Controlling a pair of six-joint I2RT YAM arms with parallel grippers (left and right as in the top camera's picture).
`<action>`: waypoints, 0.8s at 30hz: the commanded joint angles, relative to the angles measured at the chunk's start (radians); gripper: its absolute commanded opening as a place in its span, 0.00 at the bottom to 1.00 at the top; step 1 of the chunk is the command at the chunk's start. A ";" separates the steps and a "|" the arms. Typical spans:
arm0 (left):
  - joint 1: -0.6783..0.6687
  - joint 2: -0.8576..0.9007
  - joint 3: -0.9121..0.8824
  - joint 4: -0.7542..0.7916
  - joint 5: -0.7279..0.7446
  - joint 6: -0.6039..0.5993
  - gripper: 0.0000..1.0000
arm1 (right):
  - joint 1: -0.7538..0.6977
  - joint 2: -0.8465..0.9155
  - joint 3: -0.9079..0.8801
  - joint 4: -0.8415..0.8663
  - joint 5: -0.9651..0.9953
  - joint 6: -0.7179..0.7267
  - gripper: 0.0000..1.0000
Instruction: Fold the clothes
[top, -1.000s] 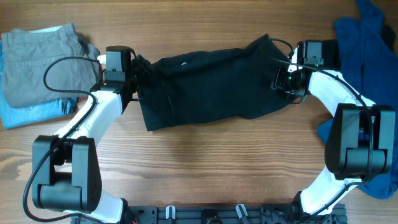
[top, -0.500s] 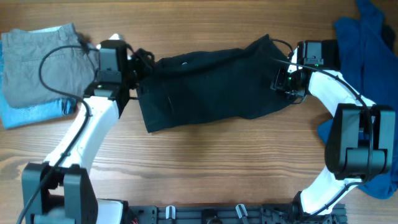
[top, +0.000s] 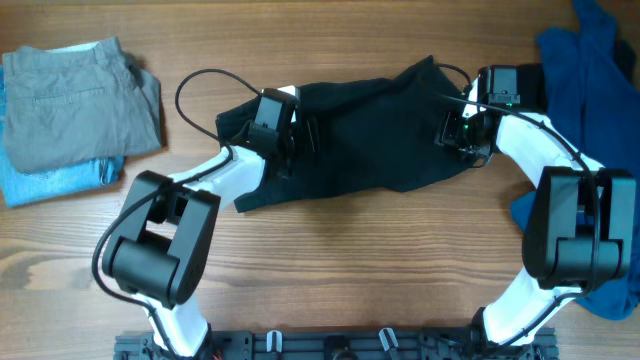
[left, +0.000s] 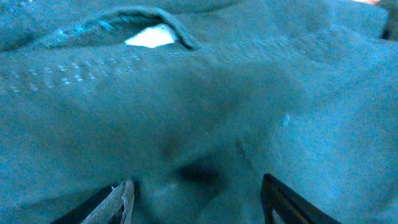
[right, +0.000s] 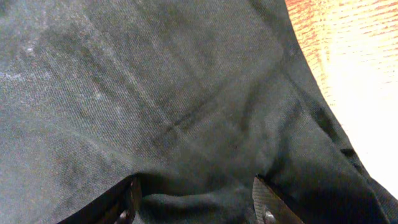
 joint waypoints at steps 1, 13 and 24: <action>0.063 0.041 0.017 0.179 -0.123 0.019 0.73 | 0.000 0.011 -0.014 -0.032 0.032 -0.003 0.63; 0.216 0.076 0.027 0.330 -0.111 -0.055 0.75 | 0.000 0.011 -0.014 -0.062 0.032 -0.002 0.67; 0.271 -0.299 0.041 -0.383 -0.039 -0.056 1.00 | 0.000 0.011 -0.014 -0.063 0.032 -0.003 0.71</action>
